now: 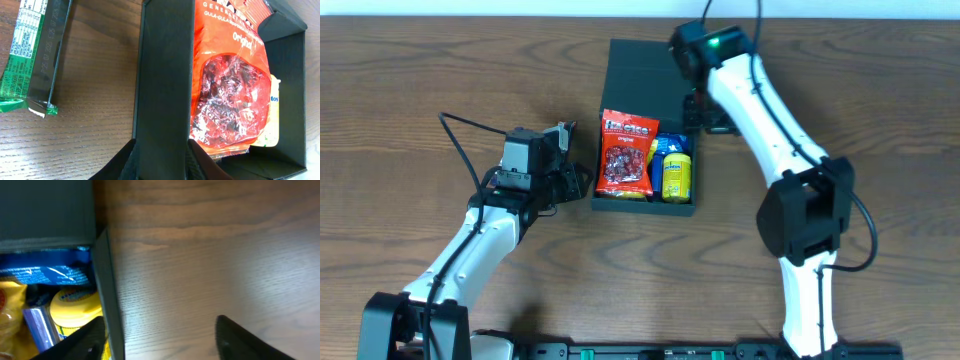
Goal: Pack container
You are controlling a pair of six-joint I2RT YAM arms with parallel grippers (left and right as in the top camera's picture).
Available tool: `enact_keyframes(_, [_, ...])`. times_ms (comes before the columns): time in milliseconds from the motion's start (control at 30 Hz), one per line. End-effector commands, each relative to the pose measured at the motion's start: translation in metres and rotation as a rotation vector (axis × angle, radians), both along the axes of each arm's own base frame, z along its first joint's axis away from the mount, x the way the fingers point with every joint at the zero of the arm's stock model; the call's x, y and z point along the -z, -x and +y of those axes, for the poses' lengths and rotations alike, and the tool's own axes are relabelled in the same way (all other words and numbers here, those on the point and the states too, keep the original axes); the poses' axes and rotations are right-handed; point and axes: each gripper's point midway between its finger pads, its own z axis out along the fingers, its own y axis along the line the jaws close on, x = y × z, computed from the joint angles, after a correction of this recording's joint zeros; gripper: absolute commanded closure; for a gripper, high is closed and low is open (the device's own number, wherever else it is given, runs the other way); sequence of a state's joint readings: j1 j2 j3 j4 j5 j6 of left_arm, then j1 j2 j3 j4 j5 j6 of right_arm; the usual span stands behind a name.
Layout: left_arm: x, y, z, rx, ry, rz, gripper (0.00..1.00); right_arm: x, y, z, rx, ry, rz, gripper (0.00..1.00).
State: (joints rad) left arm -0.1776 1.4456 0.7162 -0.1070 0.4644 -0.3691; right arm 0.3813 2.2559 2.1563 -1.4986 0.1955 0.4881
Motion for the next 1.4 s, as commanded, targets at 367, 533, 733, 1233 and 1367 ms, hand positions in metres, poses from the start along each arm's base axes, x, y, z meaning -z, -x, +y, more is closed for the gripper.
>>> enact_keyframes(367, [-0.008, -0.014, 0.008, -0.008, -0.054, -0.085, 0.66, -0.115, -0.041, 0.012, -0.267, -0.282, -0.345, 0.34])
enact_keyframes(533, [-0.013, -0.02, 0.013, 0.01, -0.114, -0.123, 0.65, -0.112, -0.038, 0.024, -0.333, -0.335, -0.331, 0.36])
enact_keyframes(733, [-0.026, -0.035, 0.027, -0.031, -0.201, -0.163, 0.66, -0.129, -0.019, 0.013, -0.368, -0.307, -0.32, 0.37])
enact_keyframes(1233, [-0.047, -0.056, 0.068, -0.109, -0.464, -0.219, 0.61, -0.103, 0.005, -0.046, -0.28, -0.308, -0.508, 0.22])
enact_keyframes(1367, [-0.038, -0.056, 0.067, -0.086, -0.481, -0.202, 0.59, -0.121, -0.02, -0.037, -0.307, -0.315, -0.641, 0.21])
